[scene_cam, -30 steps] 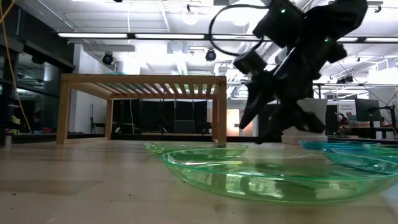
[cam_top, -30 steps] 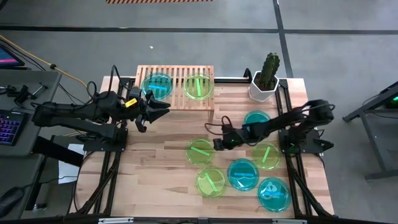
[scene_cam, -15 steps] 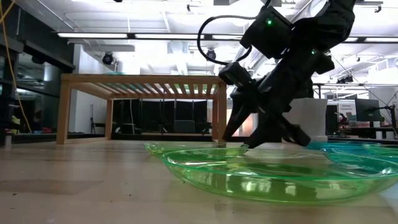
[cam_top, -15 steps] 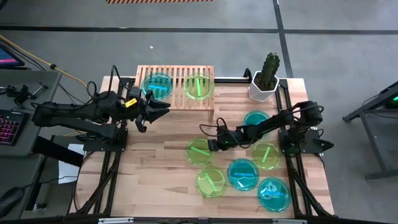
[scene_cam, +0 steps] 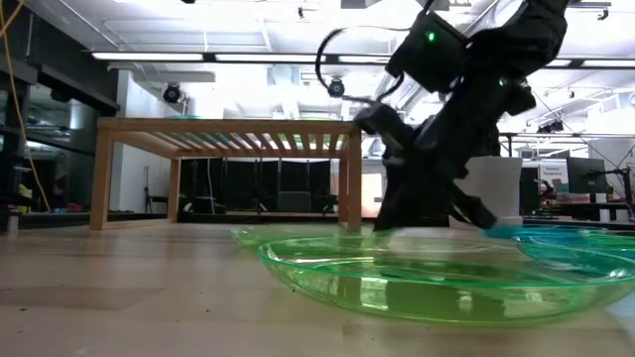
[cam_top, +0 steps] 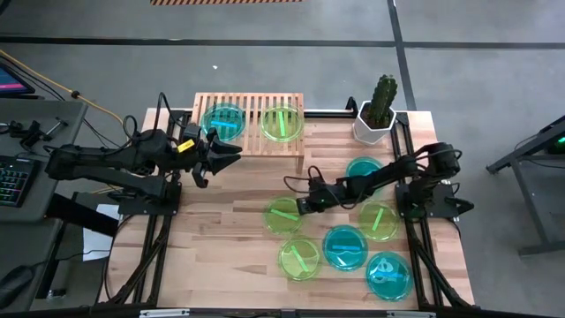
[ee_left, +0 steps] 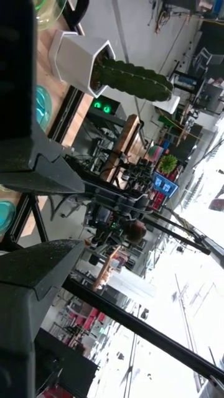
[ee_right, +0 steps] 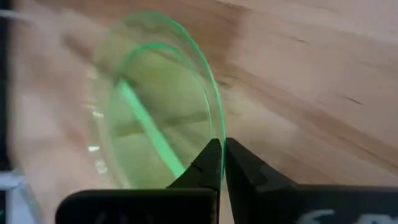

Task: Place and stack plates onto a shelf
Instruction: Stack the green plate on top of the green plate on the shelf

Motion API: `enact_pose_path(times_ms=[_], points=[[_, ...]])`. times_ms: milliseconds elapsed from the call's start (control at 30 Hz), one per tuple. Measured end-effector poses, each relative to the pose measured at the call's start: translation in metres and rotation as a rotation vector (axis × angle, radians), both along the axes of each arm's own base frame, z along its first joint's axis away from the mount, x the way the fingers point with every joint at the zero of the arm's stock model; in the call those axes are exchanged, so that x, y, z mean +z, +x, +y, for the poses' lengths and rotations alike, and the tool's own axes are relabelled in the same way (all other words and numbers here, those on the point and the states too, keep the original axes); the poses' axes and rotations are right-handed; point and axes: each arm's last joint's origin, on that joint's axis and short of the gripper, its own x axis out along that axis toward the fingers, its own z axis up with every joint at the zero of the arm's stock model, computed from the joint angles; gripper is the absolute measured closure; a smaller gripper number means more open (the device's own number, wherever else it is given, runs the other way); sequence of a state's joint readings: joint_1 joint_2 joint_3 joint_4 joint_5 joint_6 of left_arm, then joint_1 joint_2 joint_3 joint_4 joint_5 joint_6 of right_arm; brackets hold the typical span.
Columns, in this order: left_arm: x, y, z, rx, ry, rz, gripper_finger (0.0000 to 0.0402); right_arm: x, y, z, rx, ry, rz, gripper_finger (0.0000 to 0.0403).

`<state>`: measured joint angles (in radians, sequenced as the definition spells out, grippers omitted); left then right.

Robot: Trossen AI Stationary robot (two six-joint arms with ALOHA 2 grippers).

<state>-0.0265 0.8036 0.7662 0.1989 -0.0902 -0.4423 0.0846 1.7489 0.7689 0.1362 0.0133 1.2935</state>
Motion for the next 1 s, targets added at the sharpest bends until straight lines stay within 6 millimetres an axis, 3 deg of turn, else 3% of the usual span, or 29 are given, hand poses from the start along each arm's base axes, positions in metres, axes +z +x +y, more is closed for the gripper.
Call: enact_pose_path(times_ms=[400, 567, 767, 1000], points=[[0.0, 0.0, 0.0, 0.001, 0.0, 0.0, 0.0281, 0.093, -0.019, -0.018, 0.342, -0.001, -0.368, 0.0403], [0.0, 0.0, 0.0, 0.014, -0.002, -0.001, 0.0281, 0.127, -0.028, -0.028, 0.301, -0.02, -0.53, 0.0403], [0.0, 0.0, 0.001, 0.029, -0.006, -0.003, 0.0281, 0.166, -0.025, -0.086, 0.044, -0.188, -0.581, 0.0403], [0.001, 0.0, 0.001, 0.028, -0.007, -0.01, 0.0281, 0.214, -0.046, -0.168, -0.229, -0.379, -0.469, 0.0403]])
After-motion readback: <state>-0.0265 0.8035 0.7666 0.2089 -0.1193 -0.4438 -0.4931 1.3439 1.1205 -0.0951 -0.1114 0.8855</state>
